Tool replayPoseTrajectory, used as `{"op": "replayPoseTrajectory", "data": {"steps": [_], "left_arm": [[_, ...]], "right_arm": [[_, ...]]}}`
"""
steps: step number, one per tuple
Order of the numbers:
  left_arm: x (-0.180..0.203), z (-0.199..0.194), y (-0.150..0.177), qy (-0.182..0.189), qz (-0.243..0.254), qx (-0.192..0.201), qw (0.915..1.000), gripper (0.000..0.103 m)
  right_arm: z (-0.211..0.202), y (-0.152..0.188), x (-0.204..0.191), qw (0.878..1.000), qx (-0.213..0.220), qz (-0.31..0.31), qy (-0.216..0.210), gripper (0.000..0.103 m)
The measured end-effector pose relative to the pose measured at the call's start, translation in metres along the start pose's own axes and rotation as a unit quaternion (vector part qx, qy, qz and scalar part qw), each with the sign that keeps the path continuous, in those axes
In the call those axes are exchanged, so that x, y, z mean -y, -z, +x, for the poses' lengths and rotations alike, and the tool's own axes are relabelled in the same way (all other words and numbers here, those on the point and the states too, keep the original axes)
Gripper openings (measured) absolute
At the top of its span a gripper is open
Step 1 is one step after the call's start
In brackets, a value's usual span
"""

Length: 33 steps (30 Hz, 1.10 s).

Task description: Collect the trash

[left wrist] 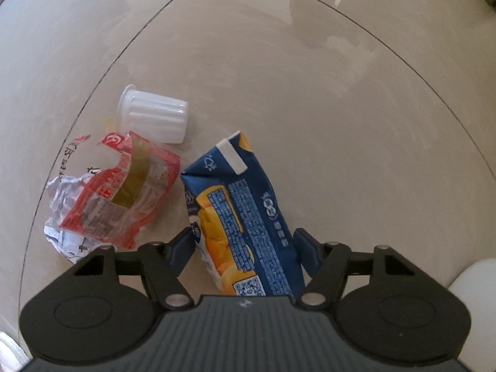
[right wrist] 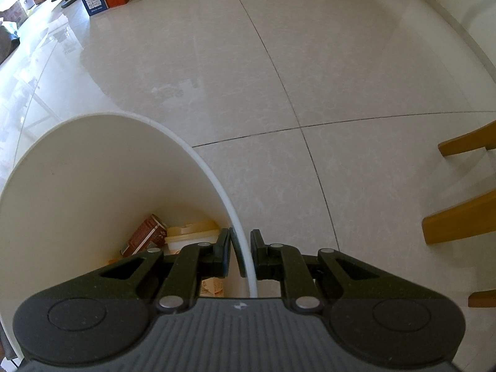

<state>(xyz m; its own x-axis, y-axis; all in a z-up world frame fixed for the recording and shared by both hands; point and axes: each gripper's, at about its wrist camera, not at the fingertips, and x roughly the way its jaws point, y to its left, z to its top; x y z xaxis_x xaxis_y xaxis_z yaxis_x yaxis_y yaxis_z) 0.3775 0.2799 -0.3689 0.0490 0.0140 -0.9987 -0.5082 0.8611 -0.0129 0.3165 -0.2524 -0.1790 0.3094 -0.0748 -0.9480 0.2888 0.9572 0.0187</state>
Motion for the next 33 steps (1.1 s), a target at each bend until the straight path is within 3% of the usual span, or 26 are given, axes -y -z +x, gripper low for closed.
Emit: {"op": "replayPoseTrajectory", "data": {"steps": [6,13,20,33], "left_arm": [[-0.012,-0.014,0.008,-0.002,0.007,0.025,0.9996,0.067],[0.012,-0.016,0.013,-0.019,0.076,0.034,0.9964,0.064],[0.031,-0.014,0.020,-0.035,0.168,0.033,0.9847,0.062],[0.056,-0.042,0.032,-0.012,0.274,0.042,0.9608,0.061]], "right_arm": [[0.001,0.001,0.001,1.000,0.002,0.000,0.002,0.016],[0.003,0.000,-0.001,1.000,-0.004,-0.001,0.007,0.016],[0.009,-0.008,-0.005,0.999,-0.033,-0.018,0.020,0.017],[0.016,-0.016,-0.006,0.998,-0.059,-0.025,0.017,0.016]]}}
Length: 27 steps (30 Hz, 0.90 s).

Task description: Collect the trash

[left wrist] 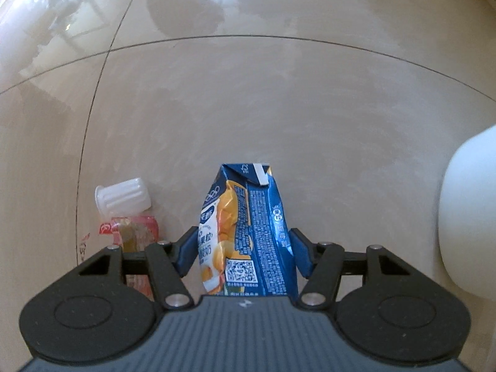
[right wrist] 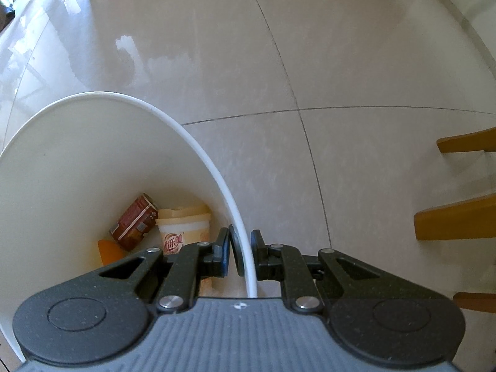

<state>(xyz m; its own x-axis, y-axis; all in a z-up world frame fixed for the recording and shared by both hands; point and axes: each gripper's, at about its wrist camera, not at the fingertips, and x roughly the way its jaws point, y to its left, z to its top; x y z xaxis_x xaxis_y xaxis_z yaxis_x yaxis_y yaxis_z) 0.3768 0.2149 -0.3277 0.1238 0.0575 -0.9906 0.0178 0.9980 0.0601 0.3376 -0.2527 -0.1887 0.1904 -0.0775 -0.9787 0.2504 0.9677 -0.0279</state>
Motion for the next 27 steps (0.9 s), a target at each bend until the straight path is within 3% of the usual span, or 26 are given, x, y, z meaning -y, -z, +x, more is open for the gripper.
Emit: {"op": "replayPoseTrajectory", "data": {"steps": [5,18,27], "left_arm": [[-0.001,0.007,0.002,0.007,0.030,0.000,0.9995,0.061],[-0.004,-0.024,0.009,0.021,0.077,0.012,0.9968,0.057],[-0.022,-0.005,0.037,0.032,0.081,-0.051,0.9949,0.058]], "right_arm": [[0.002,-0.002,-0.003,1.000,-0.007,-0.011,0.006,0.017],[0.006,-0.002,-0.007,1.000,-0.009,-0.019,0.014,0.017],[0.005,0.001,-0.009,1.000,-0.005,-0.018,0.018,0.017]]}}
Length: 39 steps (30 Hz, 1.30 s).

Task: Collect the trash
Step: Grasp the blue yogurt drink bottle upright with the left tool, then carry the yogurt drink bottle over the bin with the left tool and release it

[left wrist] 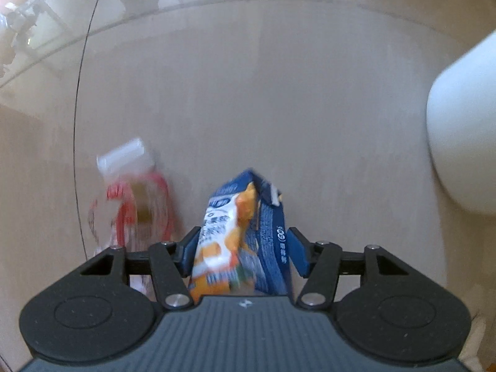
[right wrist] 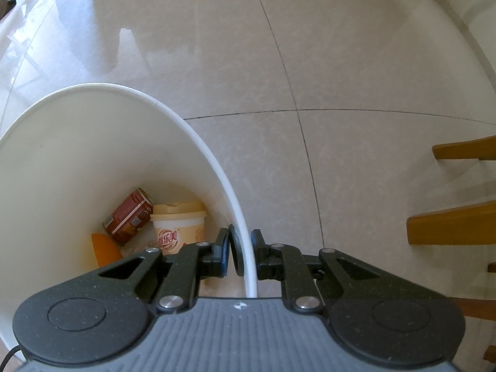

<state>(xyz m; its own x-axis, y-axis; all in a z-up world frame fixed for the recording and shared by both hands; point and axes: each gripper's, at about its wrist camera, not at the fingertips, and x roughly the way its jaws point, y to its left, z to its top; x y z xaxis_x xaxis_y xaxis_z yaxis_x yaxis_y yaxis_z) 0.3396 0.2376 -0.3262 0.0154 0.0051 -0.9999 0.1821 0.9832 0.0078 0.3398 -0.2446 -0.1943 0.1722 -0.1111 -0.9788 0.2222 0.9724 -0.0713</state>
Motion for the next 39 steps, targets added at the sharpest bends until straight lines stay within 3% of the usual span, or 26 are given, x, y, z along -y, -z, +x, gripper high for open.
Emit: {"op": "replayPoseTrajectory", "data": {"steps": [4,8,10,12,15,18,22,26,31,36,39], "left_arm": [[0.001,0.016,0.017,-0.021,0.017,-0.026,0.9993,0.055],[-0.001,0.033,0.029,-0.019,0.013,-0.041,0.9989,0.051],[0.000,0.039,0.033,-0.021,0.022,-0.049,0.9983,0.045],[0.002,0.043,0.037,-0.026,0.031,-0.047,0.9980,0.042],[0.006,0.040,0.043,-0.027,0.040,-0.039,0.9981,0.029],[0.010,0.026,0.045,-0.025,0.047,-0.021,0.9983,0.029],[0.014,-0.004,0.043,-0.029,0.063,0.005,0.9976,0.029],[0.021,-0.047,0.035,-0.005,0.058,0.014,0.9982,0.029],[0.058,-0.126,0.015,0.013,0.109,0.040,0.9931,0.029],[0.121,-0.209,-0.018,0.045,0.170,0.094,0.9799,0.029],[0.162,-0.250,-0.033,0.083,0.198,0.133,0.9676,0.029]], "right_arm": [[0.001,-0.001,-0.001,1.000,0.000,0.001,0.001,0.017],[0.001,0.000,0.000,1.000,0.001,0.002,0.000,0.017],[0.001,0.000,0.000,1.000,0.001,0.002,0.000,0.017],[0.001,-0.001,0.000,1.000,0.000,0.002,0.000,0.017],[0.001,-0.001,0.000,1.000,-0.001,0.003,0.000,0.018],[0.001,-0.001,0.000,1.000,0.000,0.001,0.000,0.017],[0.001,-0.001,0.000,1.000,-0.001,0.003,0.000,0.017],[0.001,-0.001,0.002,1.000,-0.002,0.005,-0.003,0.017],[0.001,-0.005,0.004,1.000,-0.010,0.006,-0.007,0.017],[0.001,-0.008,0.007,1.000,-0.017,0.008,-0.012,0.017],[0.000,-0.008,0.007,1.000,-0.019,0.009,-0.013,0.017]]}}
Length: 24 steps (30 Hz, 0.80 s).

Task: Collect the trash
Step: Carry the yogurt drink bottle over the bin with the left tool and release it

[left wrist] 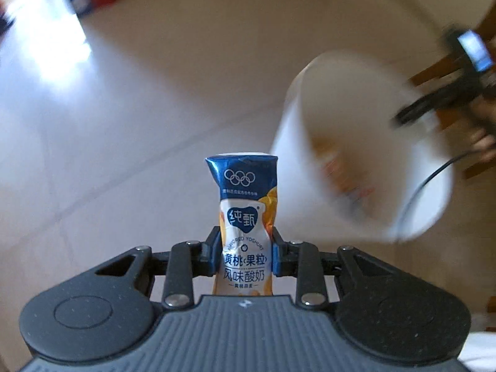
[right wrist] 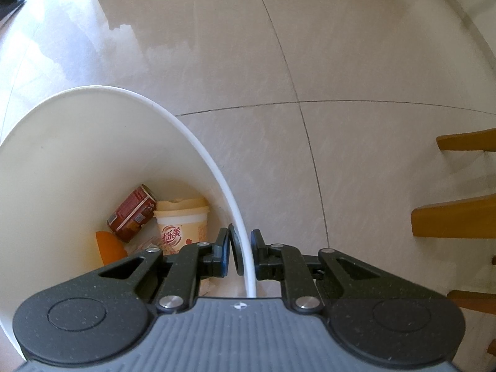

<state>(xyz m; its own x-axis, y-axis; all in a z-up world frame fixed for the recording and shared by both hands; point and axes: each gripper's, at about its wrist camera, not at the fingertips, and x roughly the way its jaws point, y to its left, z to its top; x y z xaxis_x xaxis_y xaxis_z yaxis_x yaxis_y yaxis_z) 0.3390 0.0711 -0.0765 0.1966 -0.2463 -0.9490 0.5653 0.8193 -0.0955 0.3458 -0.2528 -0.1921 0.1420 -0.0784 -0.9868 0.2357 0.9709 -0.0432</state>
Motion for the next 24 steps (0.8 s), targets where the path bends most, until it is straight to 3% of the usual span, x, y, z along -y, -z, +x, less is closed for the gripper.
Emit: {"op": "replayPoseTrajectory", "data": {"steps": [5,7,9,10,12,15,24], "left_arm": [[0.056,-0.016,-0.043,0.045,0.027,0.047,0.9975,0.029],[0.073,-0.012,-0.052,0.064,0.035,0.053,0.9959,0.047],[0.086,-0.009,-0.058,0.069,0.034,0.070,0.9946,0.089],[0.089,-0.009,-0.057,0.066,0.033,0.082,0.9939,0.093],[0.092,-0.008,-0.057,0.066,0.033,0.098,0.9924,0.094],[0.083,0.000,-0.051,0.065,0.017,0.085,0.9941,0.094],[0.022,-0.002,-0.017,0.021,0.013,0.095,0.9951,0.094]], "right_arm": [[-0.002,0.000,0.000,1.000,0.001,0.002,-0.001,0.017],[-0.002,0.001,0.001,1.000,0.003,0.003,-0.003,0.016],[-0.003,0.001,0.002,1.000,0.004,0.003,-0.004,0.016],[-0.003,0.002,0.002,1.000,0.005,0.002,-0.004,0.016],[-0.004,0.003,0.001,1.000,0.006,-0.001,-0.002,0.016],[-0.005,0.004,0.000,1.000,0.007,-0.003,-0.002,0.016],[-0.004,0.005,0.002,1.000,0.009,0.000,-0.004,0.016]]}}
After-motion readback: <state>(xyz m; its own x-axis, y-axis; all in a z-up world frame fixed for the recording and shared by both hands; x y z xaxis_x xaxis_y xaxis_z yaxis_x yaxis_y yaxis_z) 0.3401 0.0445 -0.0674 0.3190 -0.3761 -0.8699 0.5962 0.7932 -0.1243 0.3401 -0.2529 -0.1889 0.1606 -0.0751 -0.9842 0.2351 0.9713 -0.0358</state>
